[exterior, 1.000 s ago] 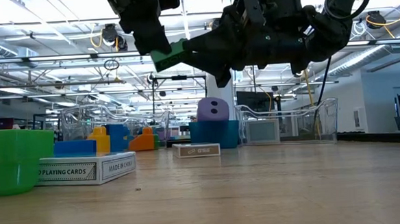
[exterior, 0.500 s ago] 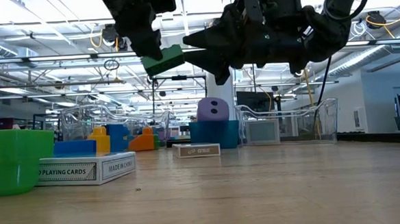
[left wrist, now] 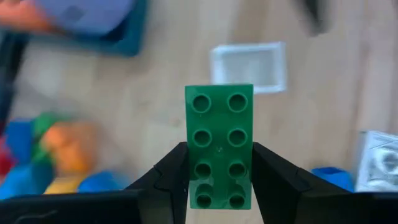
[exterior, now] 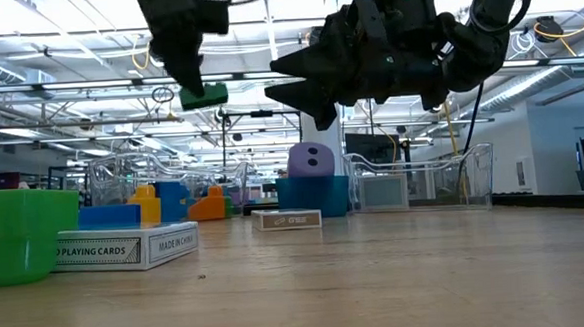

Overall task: Pick & Place Toys
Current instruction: Put the green game piece into the left transparent bin

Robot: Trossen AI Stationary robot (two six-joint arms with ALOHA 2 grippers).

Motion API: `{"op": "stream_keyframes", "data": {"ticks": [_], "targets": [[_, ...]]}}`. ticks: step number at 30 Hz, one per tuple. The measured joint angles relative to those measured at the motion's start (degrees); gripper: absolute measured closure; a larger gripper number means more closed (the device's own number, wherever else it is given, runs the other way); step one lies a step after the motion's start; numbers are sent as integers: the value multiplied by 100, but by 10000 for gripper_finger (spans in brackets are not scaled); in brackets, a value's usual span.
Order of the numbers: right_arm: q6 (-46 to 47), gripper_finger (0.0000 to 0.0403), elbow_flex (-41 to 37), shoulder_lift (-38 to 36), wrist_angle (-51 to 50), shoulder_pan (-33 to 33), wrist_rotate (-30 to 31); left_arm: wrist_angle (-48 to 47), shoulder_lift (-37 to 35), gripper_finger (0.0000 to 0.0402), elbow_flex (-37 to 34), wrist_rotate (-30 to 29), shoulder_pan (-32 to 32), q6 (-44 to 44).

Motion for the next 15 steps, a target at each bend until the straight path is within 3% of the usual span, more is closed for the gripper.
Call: {"op": "stream_keyframes", "data": {"ticks": [15], "targets": [[-253,184,4,0,-492,136,44,-268,-117,265,-2,-82,2577,389]]}}
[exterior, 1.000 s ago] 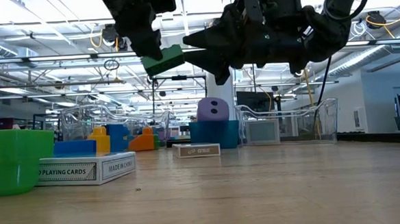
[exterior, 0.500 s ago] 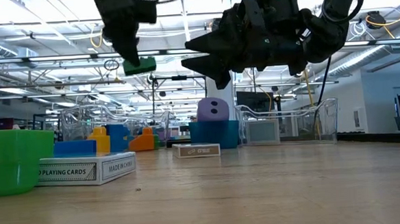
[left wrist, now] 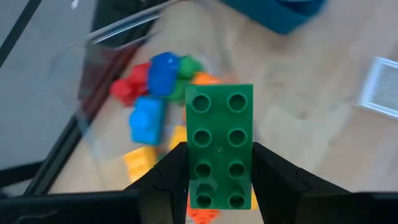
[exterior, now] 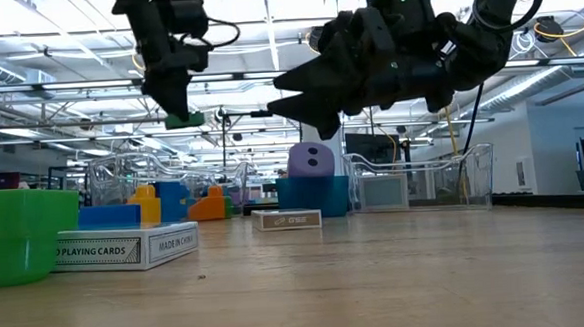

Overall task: Pick & Place Toys
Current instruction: Put the green game piece into the left transparent bin

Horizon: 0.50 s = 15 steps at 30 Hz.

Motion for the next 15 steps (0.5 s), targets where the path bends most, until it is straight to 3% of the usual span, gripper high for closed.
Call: {"op": "stream_keyframes", "data": {"ticks": [4,15], "targets": [[-1,183,0,0,-229,22,6,117,-11,265,-87,3,479,-26],[-255,187,0,0,-394,200,166,616,-7,265,-1333,129,1101,-50]]}}
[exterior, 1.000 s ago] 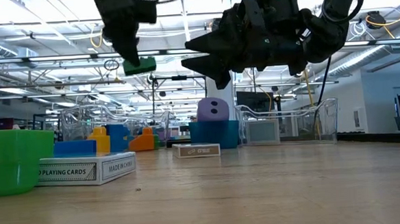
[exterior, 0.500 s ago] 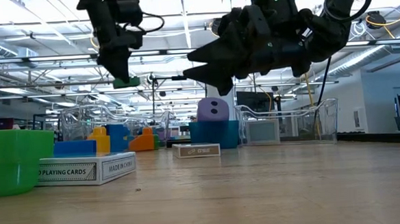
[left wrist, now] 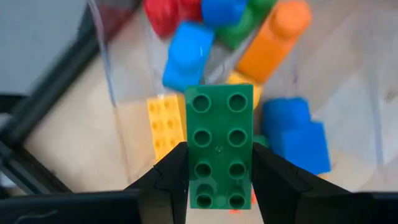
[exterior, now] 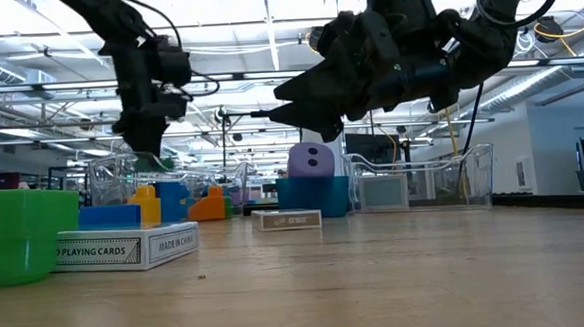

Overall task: Pick & Place Toys
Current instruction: Put the green game piece into the left transparent bin

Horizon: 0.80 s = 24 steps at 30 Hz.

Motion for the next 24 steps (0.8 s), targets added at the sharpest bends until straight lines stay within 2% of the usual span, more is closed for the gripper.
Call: {"op": "stream_keyframes", "data": {"ticks": [3,11,21,24], "targets": [[-36,186,0,0,0,16,279,95,1,265,-292,4,29,-84],[-44,189,0,0,2,14,290,974,2,265,-982,245,29,-104],[-44,192,0,0,2,14,290,1220,-6,265,-1115,284,29,-241],[-44,192,0,0,2,14,290,1216,-4,246,-1118,282,29,-268]]}}
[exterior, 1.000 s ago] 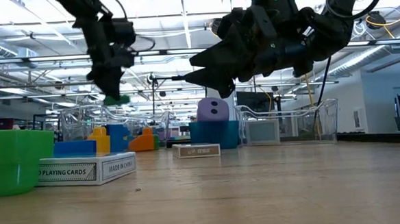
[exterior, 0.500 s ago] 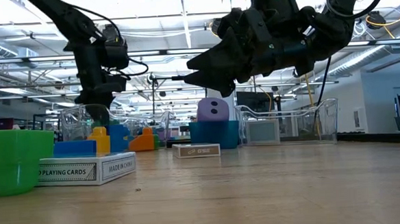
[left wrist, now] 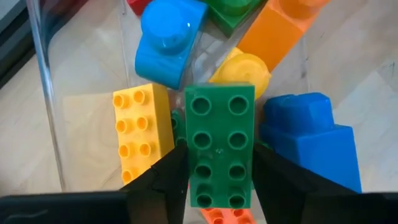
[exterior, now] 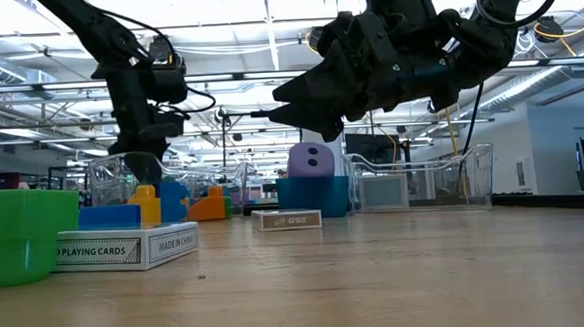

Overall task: Pick & Place Toys
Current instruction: Put the green game piece into the left transparent bin, then put the brown playing cards into the right transparent bin

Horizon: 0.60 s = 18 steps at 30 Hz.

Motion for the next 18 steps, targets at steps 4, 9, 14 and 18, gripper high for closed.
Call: {"op": "stream_keyframes", "data": {"ticks": [4,9,14,18], "targets": [[0,192,-2,0,0,0,0,-19,9,194,-10,-4,0,2],[0,192,-2,0,0,0,-2,13,9,149,-10,-9,0,31],[-103,193,-2,0,0,0,-2,-69,9,131,95,-7,0,58],[-106,193,-2,0,0,0,4,-325,9,129,380,0,-24,33]]}}
